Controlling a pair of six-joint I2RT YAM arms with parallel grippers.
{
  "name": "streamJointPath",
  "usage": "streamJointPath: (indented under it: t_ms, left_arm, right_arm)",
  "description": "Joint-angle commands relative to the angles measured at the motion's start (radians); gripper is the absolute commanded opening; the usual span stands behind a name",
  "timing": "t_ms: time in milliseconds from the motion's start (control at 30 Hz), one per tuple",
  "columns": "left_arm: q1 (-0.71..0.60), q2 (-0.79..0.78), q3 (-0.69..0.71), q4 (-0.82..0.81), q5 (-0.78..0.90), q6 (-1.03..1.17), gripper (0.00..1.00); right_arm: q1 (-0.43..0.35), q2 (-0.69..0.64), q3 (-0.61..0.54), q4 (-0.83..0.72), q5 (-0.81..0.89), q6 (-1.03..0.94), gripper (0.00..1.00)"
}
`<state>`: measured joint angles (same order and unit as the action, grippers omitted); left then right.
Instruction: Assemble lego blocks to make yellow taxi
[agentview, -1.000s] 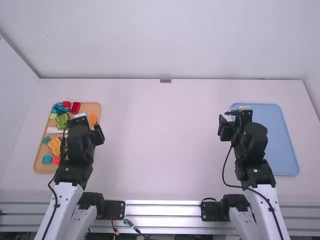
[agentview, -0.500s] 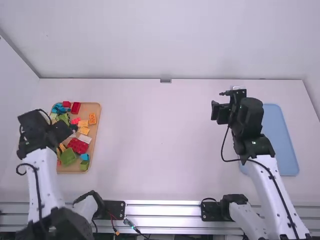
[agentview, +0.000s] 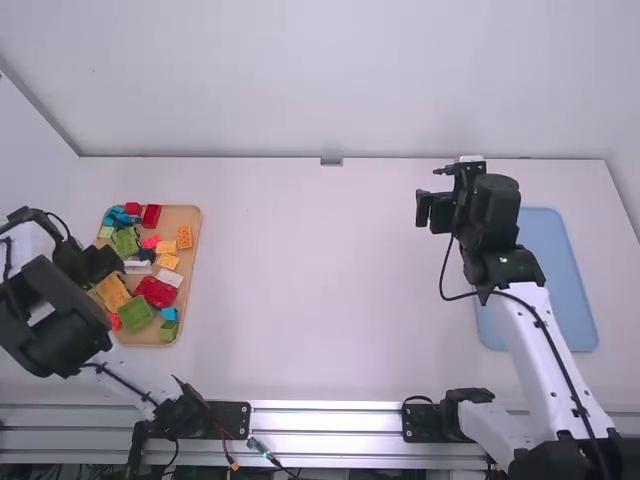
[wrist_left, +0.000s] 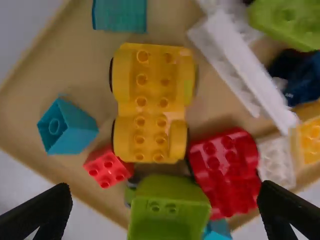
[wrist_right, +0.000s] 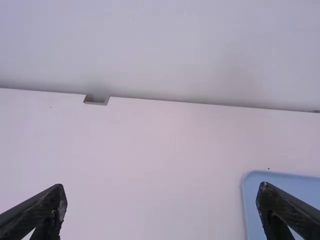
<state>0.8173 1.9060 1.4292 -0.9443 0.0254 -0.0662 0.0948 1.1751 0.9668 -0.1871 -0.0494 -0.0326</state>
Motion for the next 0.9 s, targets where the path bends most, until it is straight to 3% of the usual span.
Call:
streamJointPath:
  t_ms: [0,167,867]
  left_arm:
    - [0.008,0.045,0.014,0.0,-0.086,-0.011,0.93]
    - [0.007,0.054,-0.048,0.09,-0.091,0.034,0.83]
    - [0.009,0.054,-0.211,0.309,0.019,0.145,0.88]
  right_arm:
    - [0.002,0.009,0.042,0.0,-0.003,0.0,0.99]
    - [0.002,0.009,0.042,0.008,-0.003,-0.001,0.99]
    - [0.002,0.009,0.042,0.018,-0.003,-0.001,0.99]
